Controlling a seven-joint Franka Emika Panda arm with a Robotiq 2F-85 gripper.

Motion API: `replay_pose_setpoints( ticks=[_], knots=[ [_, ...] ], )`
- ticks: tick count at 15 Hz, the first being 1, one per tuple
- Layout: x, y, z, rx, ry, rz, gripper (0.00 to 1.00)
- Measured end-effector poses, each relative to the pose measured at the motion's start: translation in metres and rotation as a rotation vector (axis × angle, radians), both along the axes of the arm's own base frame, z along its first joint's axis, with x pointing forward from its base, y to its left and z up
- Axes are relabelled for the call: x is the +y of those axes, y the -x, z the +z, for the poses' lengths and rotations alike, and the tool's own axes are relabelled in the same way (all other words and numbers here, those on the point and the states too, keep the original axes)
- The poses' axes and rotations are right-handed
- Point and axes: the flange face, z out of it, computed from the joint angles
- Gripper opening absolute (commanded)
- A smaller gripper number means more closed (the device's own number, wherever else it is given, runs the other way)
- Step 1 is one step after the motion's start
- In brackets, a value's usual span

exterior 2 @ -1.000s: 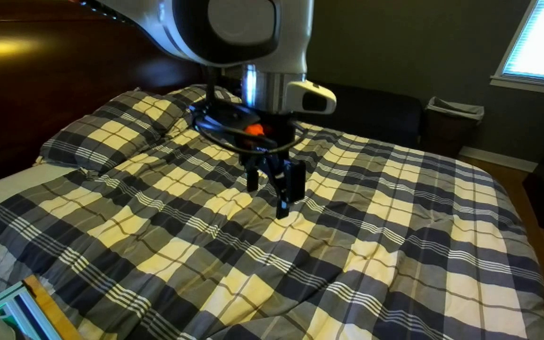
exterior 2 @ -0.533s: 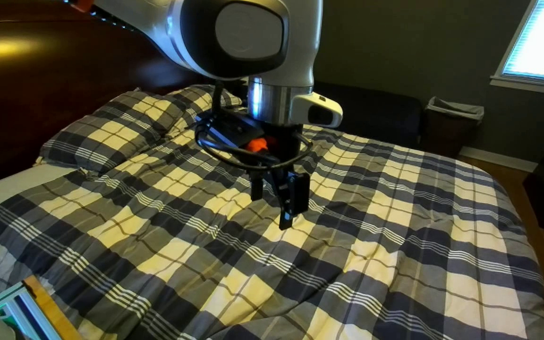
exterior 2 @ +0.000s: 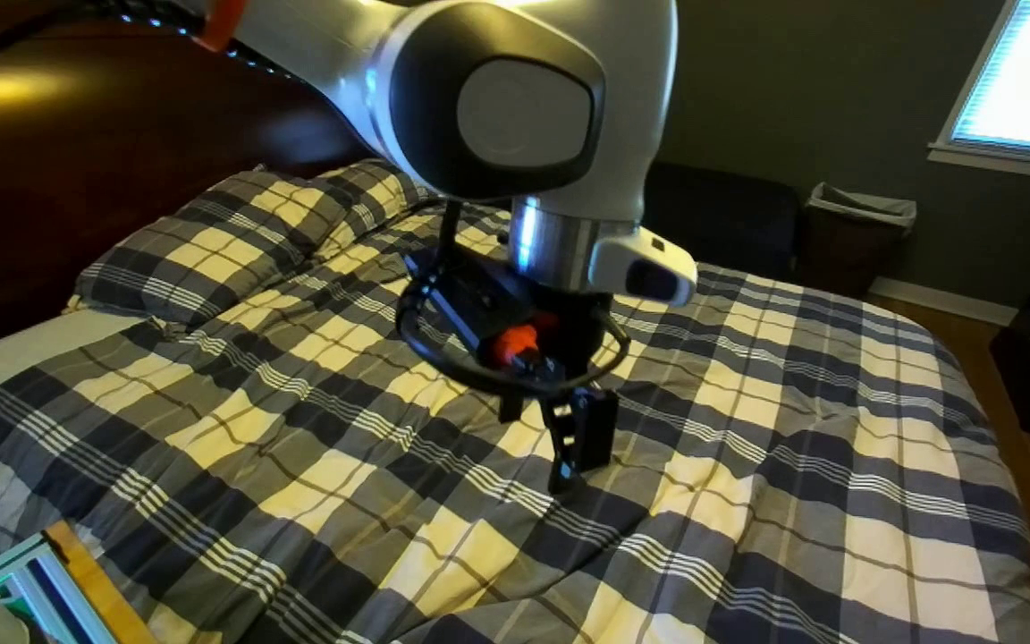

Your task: Move the right end of the blanket to the left, then move the hanger to the left

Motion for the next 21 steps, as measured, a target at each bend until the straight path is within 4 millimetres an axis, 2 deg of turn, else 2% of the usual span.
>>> replay_pose_setpoints(
  ticks=[7, 10, 18, 21],
  knots=[
    [-0.087, 0.048, -0.066, -0.042, -0.091, -0.317, 1.00],
    [-0.121, 0.066, -0.084, -0.101, -0.060, -0.424, 1.00],
    [-0.122, 0.064, -0.085, -0.102, -0.055, -0.421, 1.00],
    [-0.134, 0.064, -0.088, -0.142, 0.000, -0.460, 1.00]
  ],
)
